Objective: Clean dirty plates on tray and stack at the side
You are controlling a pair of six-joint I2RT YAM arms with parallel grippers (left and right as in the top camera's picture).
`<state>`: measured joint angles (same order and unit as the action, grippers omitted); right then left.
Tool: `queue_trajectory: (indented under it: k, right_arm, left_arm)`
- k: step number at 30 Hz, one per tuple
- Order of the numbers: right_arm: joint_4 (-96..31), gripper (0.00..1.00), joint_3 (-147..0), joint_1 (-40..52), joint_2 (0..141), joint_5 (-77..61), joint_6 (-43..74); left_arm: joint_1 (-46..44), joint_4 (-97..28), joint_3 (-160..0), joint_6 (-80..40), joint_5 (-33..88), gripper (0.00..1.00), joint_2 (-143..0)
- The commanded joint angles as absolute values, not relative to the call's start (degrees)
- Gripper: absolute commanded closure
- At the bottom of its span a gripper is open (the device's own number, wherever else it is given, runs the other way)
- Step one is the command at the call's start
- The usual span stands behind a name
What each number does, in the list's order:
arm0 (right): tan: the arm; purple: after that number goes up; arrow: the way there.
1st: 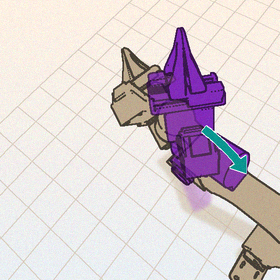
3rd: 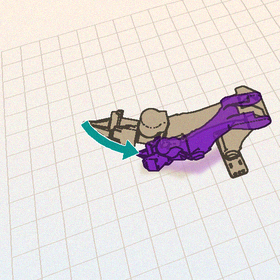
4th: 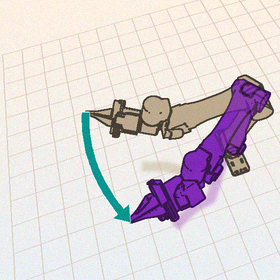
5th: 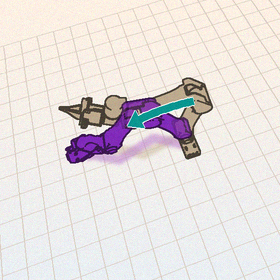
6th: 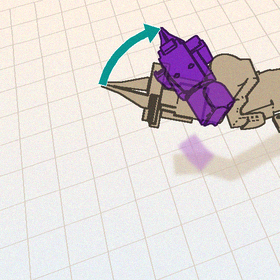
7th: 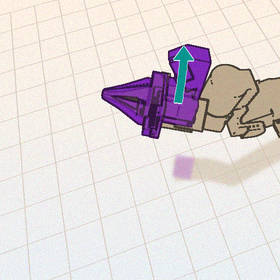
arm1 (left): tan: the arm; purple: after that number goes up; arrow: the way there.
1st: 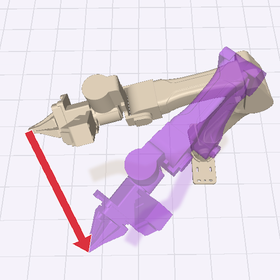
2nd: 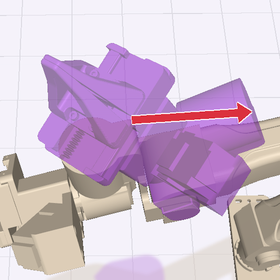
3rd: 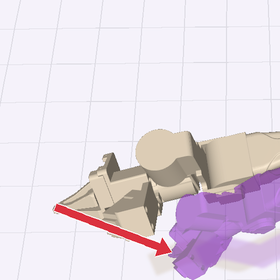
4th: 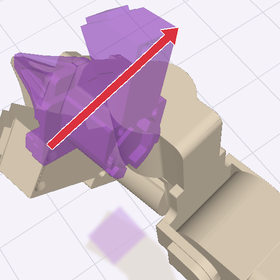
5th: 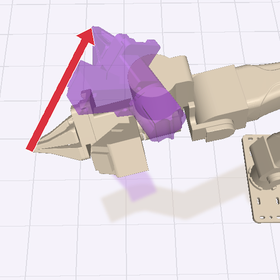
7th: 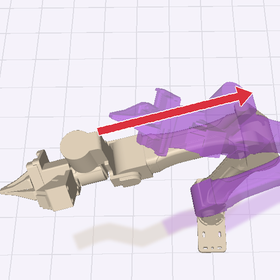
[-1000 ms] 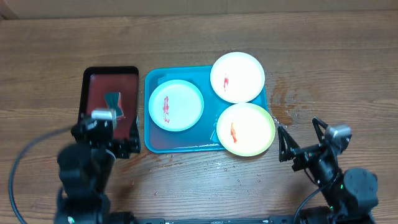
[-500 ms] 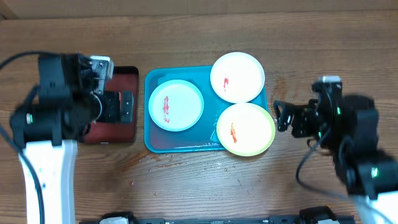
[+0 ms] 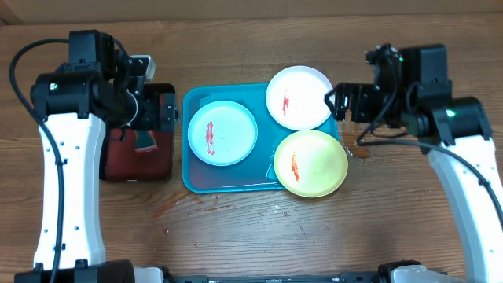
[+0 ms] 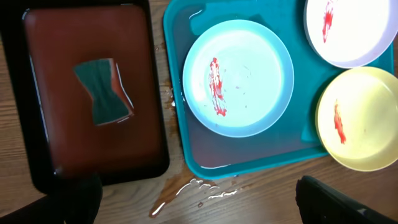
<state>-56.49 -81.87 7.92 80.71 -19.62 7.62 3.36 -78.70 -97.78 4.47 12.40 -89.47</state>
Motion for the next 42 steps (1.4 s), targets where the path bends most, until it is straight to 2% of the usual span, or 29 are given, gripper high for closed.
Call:
queue_trajectory:
  k: [1,3,7,10,15,17,21,23,32,42]
  right_arm:
    - [-53.2,0.14,-83.3,8.8,84.4,-28.1,9.8]
    - [-51.7,0.18,-83.3,10.2,87.0,-27.9,13.1]
    - [-49.3,0.27,-83.4,14.2,91.6,-24.6,19.1]
    - [-49.3,0.3,-84.5,17.8,94.7,-20.7,21.9]
    - [-50.8,0.37,-89.8,23.8,102.9,-14.8,24.2]
    - [-50.5,0.41,-91.2,25.5,105.8,-12.9,25.4]
    - [-47.6,0.58,-91.5,28.4,110.5,-8.9,28.2]
    - [-45.7,0.62,-91.5,29.5,112.9,-7.7,28.8]
    - [-40.6,0.67,-91.5,32.7,120.0,-4.5,30.5]
    - [-38.8,0.82,-91.4,35.6,123.9,0.8,35.1]
  left_arm:
    - [3.0,-77.8,-99.3,2.6,14.1,0.0,-91.6]
    - [3.0,-77.5,-99.3,2.2,12.4,0.01,-92.6]
    - [3.0,-78.0,-99.5,-8.0,2.7,0.03,-93.7]
    - [3.0,-80.6,-101.4,-11.4,-2.7,0.03,-94.1]
    - [3.0,-85.9,-105.3,-15.1,-11.6,0.0,-95.9]
    - [3.0,-86.3,-105.3,-15.3,-12.2,0.0,-96.4]
    - [3.1,-86.1,-105.3,-15.3,-12.0,0.0,-98.8]
    - [3.1,-85.7,-105.3,-15.3,-12.0,0.0,-100.2]
    - [3.1,-84.8,-105.3,-15.2,-12.3,0.05,-105.3]
    - [3.1,-83.0,-105.2,-14.9,-12.7,0.04,-105.6]
